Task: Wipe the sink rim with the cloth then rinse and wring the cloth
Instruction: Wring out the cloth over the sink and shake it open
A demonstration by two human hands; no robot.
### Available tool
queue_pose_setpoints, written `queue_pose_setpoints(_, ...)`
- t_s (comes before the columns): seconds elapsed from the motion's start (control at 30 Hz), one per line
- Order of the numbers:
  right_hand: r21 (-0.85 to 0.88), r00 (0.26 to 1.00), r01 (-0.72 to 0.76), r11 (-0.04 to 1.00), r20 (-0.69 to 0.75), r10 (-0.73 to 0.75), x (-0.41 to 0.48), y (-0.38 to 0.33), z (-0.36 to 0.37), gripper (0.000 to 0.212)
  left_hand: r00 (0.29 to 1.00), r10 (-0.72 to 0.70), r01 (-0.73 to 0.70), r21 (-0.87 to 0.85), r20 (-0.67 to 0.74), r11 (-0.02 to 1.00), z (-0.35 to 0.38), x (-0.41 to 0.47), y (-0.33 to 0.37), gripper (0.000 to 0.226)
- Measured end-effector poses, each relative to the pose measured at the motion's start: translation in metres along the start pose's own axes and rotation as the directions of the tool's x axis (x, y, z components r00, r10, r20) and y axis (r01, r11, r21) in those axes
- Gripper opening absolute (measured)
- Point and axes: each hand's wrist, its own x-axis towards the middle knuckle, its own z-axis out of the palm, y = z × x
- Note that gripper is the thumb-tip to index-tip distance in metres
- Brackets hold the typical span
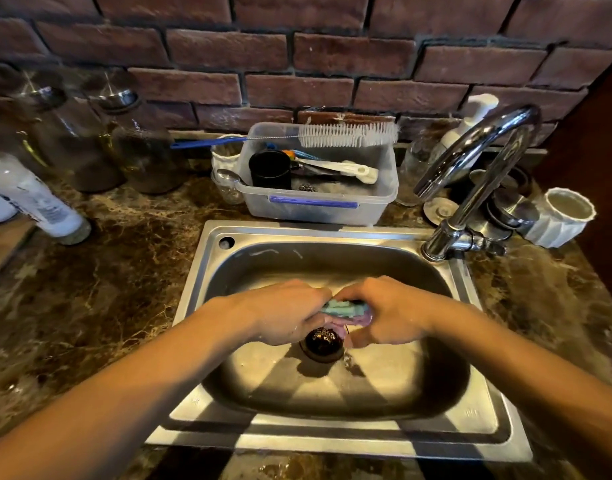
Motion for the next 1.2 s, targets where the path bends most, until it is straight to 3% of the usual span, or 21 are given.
queue_pose_setpoints(0.1, 0.171, 1.0, 0.03, 0.985, -0.004, -0.029, 0.005, -0.003, -0.001, 0.042, 0.998, 0.052, -0.052, 0.009, -0.027, 0.999, -0.009, 0.002, 0.011, 0.025)
queue_pose_setpoints(0.2, 0.277, 0.988, 0.11, 0.954, -0.139, -0.073, 0.011, -0.009, 0.003, 0.041, 0.996, 0.079, -0.079, 0.005, -0.044, 0.997, -0.021, 0.0, 0.014, 0.019)
queue_pose_setpoints(0.3, 0.327, 0.989, 0.097, 0.94, -0.141, -0.053, 0.014, -0.015, 0.004, 0.02, 0.996, 0.088, -0.086, 0.046, -0.032, 0.995, -0.032, -0.005, 0.007, 0.004)
queue_pose_setpoints(0.4, 0.254, 0.998, 0.027, 0.967, -0.059, -0.012, 0.019, -0.016, 0.0, 0.007, 1.0, 0.013, -0.012, 0.127, -0.006, 0.992, -0.03, -0.007, 0.0, 0.008)
queue_pose_setpoints(0.47, 0.207, 0.999, -0.029, 0.978, -0.021, 0.034, 0.021, -0.015, -0.002, 0.005, 1.0, -0.028, 0.027, 0.162, 0.002, 0.986, -0.026, -0.007, -0.002, 0.022)
queue_pose_setpoints(0.57, 0.188, 0.995, -0.098, 0.977, 0.045, 0.091, 0.022, -0.013, -0.003, 0.017, 0.998, -0.069, 0.067, 0.138, 0.014, 0.988, -0.019, -0.004, -0.003, 0.026)
queue_pose_setpoints(0.67, 0.06, 0.99, -0.143, 0.988, 0.02, 0.142, 0.024, -0.013, -0.006, 0.037, 0.994, -0.106, 0.106, 0.06, -0.006, 0.993, -0.018, 0.002, -0.002, 0.023)
queue_pose_setpoints(0.7, 0.024, 0.989, -0.148, 0.989, 0.004, 0.148, 0.025, -0.015, -0.006, 0.04, 0.992, -0.118, 0.118, 0.003, -0.035, 0.993, -0.016, 0.004, 0.0, 0.029)
queue_pose_setpoints(0.8, -0.024, 0.99, -0.134, 0.991, -0.051, 0.133, 0.029, -0.023, -0.009, 0.046, 0.985, -0.132, 0.099, -0.261, -0.11, 0.96, -0.008, 0.011, 0.008, 0.1)
queue_pose_setpoints(0.87, -0.032, 0.991, -0.126, 0.992, -0.056, 0.124, 0.031, -0.027, -0.011, 0.047, 0.971, -0.1, -0.003, -0.429, -0.217, 0.903, 0.0, 0.017, 0.011, 0.117)
queue_pose_setpoints(0.93, -0.033, 0.99, -0.132, 0.991, -0.061, 0.13, 0.029, -0.027, -0.015, 0.041, 0.946, -0.089, -0.094, -0.525, -0.313, 0.846, 0.011, 0.024, 0.009, 0.111)
queue_pose_setpoints(1.0, -0.067, 0.989, -0.135, 0.989, -0.065, 0.131, 0.025, -0.026, -0.019, 0.039, 0.936, -0.124, -0.09, -0.564, -0.33, 0.821, 0.017, 0.028, 0.007, 0.096)
queue_pose_setpoints(1.13, -0.266, 0.984, -0.174, 0.948, -0.093, 0.155, 0.016, -0.023, -0.024, 0.03, 0.952, -0.237, 0.175, -0.29, -0.194, 0.941, 0.019, 0.027, 0.005, 0.031)
queue_pose_setpoints(1.2, -0.276, 0.982, -0.163, 0.947, -0.136, 0.13, 0.017, -0.022, -0.02, 0.032, 0.939, -0.246, 0.206, -0.181, -0.24, 0.962, 0.016, 0.027, 0.009, 0.036)
